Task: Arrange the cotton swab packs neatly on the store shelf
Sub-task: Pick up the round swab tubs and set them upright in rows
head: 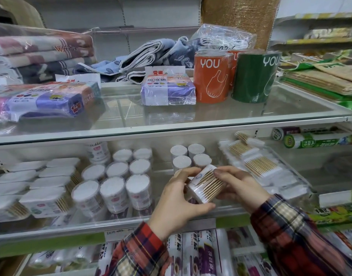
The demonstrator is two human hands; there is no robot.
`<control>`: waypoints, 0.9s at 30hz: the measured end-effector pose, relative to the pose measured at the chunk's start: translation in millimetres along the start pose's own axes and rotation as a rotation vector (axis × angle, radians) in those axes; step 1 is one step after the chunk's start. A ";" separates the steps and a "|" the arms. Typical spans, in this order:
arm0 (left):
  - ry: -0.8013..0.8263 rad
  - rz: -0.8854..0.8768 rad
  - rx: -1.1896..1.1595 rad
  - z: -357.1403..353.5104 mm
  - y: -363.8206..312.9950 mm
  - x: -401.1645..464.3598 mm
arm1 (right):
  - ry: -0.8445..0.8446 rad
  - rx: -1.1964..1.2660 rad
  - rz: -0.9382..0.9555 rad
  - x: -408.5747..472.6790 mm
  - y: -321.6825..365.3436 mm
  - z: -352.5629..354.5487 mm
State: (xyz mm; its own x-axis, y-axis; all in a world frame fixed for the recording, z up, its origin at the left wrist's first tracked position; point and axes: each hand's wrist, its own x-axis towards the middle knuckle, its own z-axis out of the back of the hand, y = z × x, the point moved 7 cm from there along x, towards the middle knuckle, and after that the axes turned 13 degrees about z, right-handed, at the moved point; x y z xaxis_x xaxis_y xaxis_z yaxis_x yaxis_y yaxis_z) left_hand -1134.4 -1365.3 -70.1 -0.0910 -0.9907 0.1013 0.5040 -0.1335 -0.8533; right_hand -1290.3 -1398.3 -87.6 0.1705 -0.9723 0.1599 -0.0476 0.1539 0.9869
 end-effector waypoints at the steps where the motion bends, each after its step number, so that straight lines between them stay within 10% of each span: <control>1: 0.025 0.040 -0.069 -0.2 2.7 0.0 | 0.001 0.010 0.000 0.2 0.1 0.7; 8: 0.269 0.390 -0.468 -8.7 23.3 1.4 | 0.077 0.082 0.078 6.4 9.8 3.3; 27: 0.394 0.275 -0.480 -21.3 20.7 -4.4 | 0.261 0.241 0.125 -0.8 13.9 -1.8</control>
State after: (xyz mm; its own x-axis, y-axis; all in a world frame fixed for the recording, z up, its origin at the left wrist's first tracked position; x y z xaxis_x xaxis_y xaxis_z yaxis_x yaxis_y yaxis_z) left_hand -1141.8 -1363.2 -99.2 -0.3657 -0.8911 -0.2686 0.1248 0.2391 -0.9630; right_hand -1289.4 -1395.0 -74.0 0.3928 -0.8662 0.3089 -0.3091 0.1920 0.9314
